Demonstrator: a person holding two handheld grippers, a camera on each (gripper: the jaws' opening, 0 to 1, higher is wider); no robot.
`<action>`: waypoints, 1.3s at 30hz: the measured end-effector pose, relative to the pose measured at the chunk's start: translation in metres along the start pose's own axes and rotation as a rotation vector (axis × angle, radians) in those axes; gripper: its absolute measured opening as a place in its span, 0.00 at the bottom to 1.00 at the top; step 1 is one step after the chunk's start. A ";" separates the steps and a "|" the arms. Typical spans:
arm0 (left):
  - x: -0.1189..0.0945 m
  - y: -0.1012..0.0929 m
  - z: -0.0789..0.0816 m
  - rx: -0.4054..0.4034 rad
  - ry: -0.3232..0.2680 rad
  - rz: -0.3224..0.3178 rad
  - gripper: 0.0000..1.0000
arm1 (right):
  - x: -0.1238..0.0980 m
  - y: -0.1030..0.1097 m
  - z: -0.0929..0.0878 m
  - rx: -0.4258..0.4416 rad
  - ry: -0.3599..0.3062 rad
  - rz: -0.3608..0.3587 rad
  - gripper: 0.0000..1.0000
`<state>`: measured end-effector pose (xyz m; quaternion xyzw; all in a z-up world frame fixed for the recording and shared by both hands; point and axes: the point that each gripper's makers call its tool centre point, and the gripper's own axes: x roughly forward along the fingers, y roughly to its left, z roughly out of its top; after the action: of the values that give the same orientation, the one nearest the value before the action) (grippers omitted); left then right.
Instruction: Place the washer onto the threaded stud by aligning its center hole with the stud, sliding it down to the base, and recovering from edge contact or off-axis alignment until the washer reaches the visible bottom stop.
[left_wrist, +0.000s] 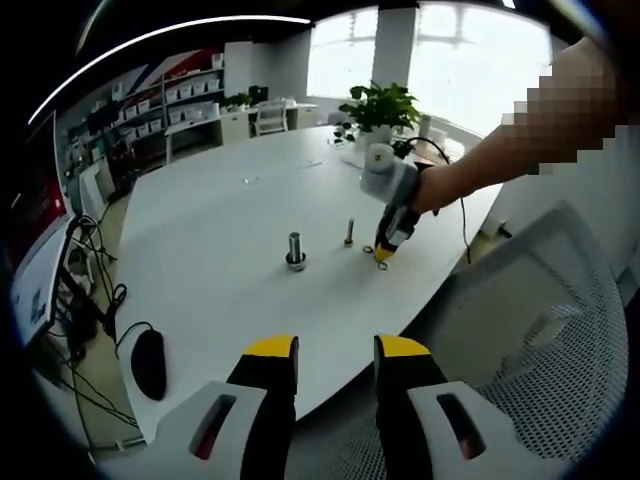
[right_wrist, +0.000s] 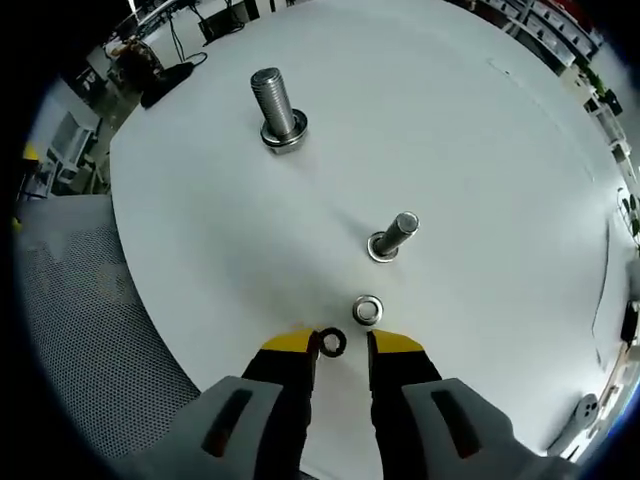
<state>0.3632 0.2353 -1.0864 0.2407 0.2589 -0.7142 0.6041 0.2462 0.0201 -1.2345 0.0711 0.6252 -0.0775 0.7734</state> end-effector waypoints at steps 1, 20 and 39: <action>0.000 0.000 0.000 0.000 0.001 0.000 0.28 | 0.000 -0.002 0.000 -0.020 0.003 -0.011 0.21; 0.000 0.000 -0.002 -0.008 0.009 -0.003 0.28 | -0.001 -0.008 -0.011 -0.068 -0.005 -0.002 0.20; 0.000 -0.003 -0.002 -0.009 0.017 -0.009 0.27 | 0.004 -0.009 -0.008 -0.190 0.049 -0.017 0.15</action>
<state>0.3606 0.2374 -1.0874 0.2429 0.2681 -0.7138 0.5996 0.2370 0.0126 -1.2405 -0.0059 0.6490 -0.0226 0.7605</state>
